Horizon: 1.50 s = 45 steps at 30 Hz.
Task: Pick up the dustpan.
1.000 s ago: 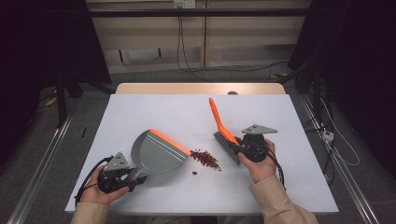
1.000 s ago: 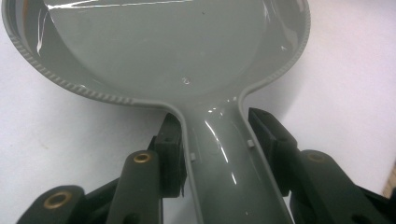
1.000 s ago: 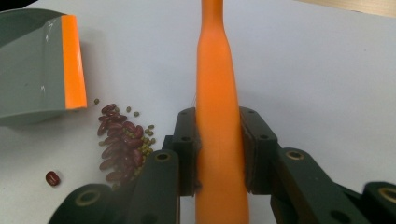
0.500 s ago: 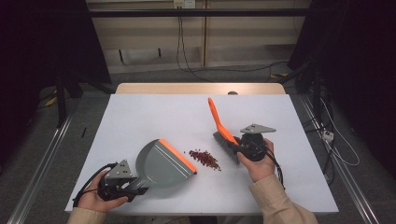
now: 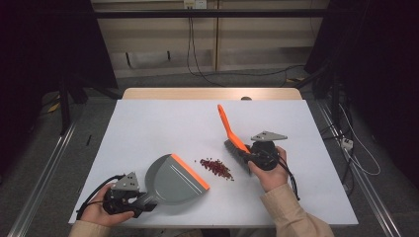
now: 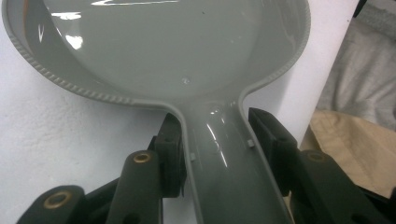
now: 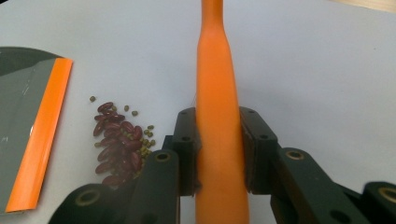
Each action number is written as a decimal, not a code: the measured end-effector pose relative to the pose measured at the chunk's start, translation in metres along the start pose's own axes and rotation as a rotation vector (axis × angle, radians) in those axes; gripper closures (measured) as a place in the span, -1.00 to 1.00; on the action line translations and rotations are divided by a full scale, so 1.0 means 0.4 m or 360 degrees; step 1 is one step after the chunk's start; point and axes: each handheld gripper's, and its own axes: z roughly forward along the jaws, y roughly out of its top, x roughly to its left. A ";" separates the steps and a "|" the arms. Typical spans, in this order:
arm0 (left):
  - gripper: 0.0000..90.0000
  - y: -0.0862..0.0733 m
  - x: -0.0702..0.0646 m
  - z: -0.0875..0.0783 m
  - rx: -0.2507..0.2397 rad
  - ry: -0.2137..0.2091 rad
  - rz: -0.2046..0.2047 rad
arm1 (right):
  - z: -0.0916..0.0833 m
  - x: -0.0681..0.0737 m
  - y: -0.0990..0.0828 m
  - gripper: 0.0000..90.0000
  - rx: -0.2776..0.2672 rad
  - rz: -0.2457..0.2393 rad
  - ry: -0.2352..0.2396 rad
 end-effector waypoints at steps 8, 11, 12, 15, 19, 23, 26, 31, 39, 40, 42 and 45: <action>0.31 -0.007 -0.010 -0.030 -0.0013 -0.0031 0.0024 | 0.001 0.001 0.001 0.58 -0.0002 -0.0002 0.0002; 0.31 -0.021 -0.014 -0.019 0.0035 -0.0054 0.0034 | 0.004 0.004 0.000 0.58 0.0003 0.0000 0.0004; 0.32 -0.023 -0.014 -0.014 0.0042 -0.0052 0.0034 | 0.005 0.005 0.000 0.58 0.0003 -0.0002 0.0006; 0.32 -0.019 -0.010 -0.006 0.0040 -0.0041 0.0025 | 0.007 0.006 0.000 0.58 0.0008 -0.0014 0.0006; 0.32 -0.001 -0.006 0.010 0.0048 -0.0036 0.0030 | 0.014 0.016 0.001 0.58 0.0024 -0.0026 0.0016; 0.33 0.018 -0.002 0.035 0.0051 -0.0054 0.0026 | 0.021 0.026 0.003 0.58 0.0022 -0.0046 0.0015; 0.33 0.031 0.001 0.048 0.0050 -0.0067 0.0022 | 0.026 0.043 0.005 0.58 0.0033 -0.0092 0.0025; 0.33 0.048 0.001 0.073 0.0054 -0.0080 0.0013 | 0.031 0.071 0.005 0.58 0.0044 -0.0146 0.0043; 0.34 0.073 0.005 0.099 0.0049 -0.0090 0.0002 | 0.035 0.108 0.002 0.57 0.0064 -0.0186 0.0066; 0.34 0.077 0.005 0.102 0.0057 -0.0085 0.0013 | 0.035 0.111 0.001 0.57 0.0065 -0.0186 0.0069; 0.34 0.082 0.005 0.108 0.0054 -0.0087 0.0008 | 0.036 0.117 0.000 0.57 0.0067 -0.0185 0.0081; 0.34 0.088 0.004 0.114 0.0049 -0.0091 0.0000 | 0.038 0.129 -0.003 0.56 0.0066 -0.0191 0.0098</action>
